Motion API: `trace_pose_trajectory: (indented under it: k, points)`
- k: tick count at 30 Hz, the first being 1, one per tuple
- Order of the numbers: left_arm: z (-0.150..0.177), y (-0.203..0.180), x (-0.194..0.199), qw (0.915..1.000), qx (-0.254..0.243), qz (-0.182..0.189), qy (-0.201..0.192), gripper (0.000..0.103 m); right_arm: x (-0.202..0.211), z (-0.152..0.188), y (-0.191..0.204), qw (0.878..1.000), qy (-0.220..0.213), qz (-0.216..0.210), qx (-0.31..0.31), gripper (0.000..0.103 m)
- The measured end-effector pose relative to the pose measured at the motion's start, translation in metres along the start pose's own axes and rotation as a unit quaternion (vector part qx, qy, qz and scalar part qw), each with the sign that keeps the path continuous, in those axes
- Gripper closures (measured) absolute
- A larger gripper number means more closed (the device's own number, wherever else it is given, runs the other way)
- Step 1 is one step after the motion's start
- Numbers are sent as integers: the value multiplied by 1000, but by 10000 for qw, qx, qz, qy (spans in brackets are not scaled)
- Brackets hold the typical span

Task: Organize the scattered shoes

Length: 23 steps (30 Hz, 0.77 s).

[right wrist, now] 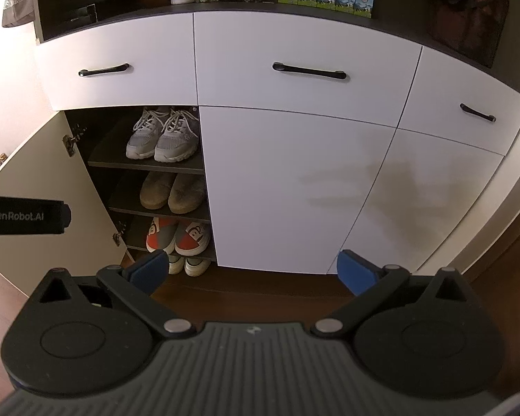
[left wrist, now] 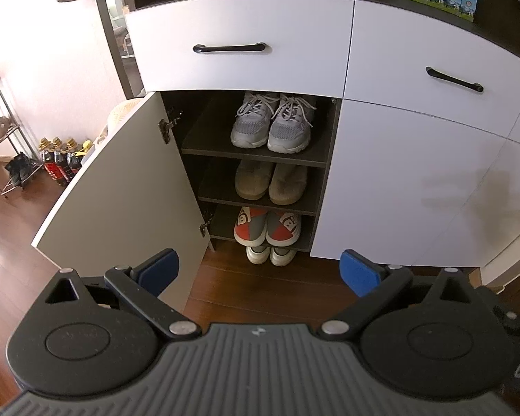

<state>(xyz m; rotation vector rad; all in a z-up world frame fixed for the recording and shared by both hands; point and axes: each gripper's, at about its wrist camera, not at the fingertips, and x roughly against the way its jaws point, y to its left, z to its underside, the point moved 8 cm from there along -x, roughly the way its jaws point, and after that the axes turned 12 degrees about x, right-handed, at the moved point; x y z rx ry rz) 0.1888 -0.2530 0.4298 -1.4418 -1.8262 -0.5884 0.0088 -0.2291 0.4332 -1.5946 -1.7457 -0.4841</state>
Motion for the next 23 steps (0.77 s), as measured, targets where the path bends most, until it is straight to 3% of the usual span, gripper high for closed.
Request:
trace_pose_trajectory:
  k: [13, 23]
  points:
    - [16, 27, 10, 9998, 33, -209, 44, 3, -4, -12, 23, 9997, -79, -245, -18, 1]
    - [14, 27, 13, 9999, 14, -96, -37, 2, -3, -15, 30, 9996, -118, -233, 77, 1]
